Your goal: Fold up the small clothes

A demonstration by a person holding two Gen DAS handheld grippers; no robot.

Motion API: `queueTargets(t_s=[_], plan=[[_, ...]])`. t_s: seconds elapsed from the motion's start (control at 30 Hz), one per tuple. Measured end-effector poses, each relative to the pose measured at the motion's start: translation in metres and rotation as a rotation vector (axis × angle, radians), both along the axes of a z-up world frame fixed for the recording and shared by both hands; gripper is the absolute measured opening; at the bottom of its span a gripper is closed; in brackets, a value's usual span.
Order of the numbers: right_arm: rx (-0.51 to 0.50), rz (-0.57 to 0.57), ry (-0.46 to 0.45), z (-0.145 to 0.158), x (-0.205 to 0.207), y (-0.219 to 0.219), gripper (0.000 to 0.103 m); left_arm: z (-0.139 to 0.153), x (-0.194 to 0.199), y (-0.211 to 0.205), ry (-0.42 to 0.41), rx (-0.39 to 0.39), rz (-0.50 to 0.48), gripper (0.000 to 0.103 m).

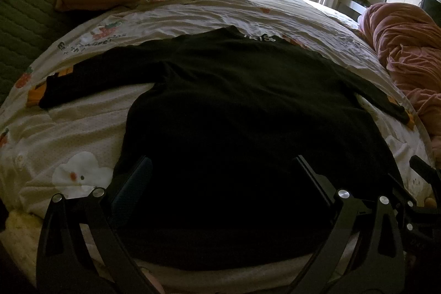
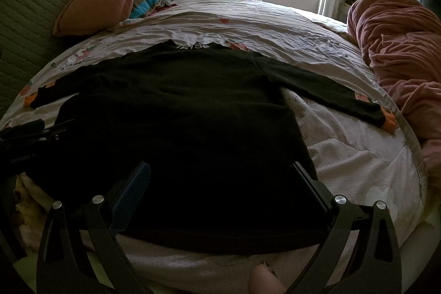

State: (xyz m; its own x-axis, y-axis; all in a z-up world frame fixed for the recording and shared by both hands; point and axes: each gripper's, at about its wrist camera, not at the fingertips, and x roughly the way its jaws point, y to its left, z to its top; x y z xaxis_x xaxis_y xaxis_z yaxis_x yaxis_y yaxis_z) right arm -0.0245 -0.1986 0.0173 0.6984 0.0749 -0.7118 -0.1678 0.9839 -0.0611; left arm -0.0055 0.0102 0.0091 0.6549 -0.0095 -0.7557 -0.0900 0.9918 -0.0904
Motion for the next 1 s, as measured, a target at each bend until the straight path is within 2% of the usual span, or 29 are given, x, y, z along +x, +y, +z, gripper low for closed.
queueTargets(t_s=[0.7, 1.0], plan=[[0.018, 0.009, 0.006, -0.002, 0.006, 0.001, 0.099, 0.003, 0.002, 0.004, -0.016, 0.0, 0.018, 0.094], [0.036, 0.014, 0.002, 0.001, 0.017, -0.001, 0.099, 0.003, 0.014, 0.006, 0.002, 0.003, 0.021, 0.094]])
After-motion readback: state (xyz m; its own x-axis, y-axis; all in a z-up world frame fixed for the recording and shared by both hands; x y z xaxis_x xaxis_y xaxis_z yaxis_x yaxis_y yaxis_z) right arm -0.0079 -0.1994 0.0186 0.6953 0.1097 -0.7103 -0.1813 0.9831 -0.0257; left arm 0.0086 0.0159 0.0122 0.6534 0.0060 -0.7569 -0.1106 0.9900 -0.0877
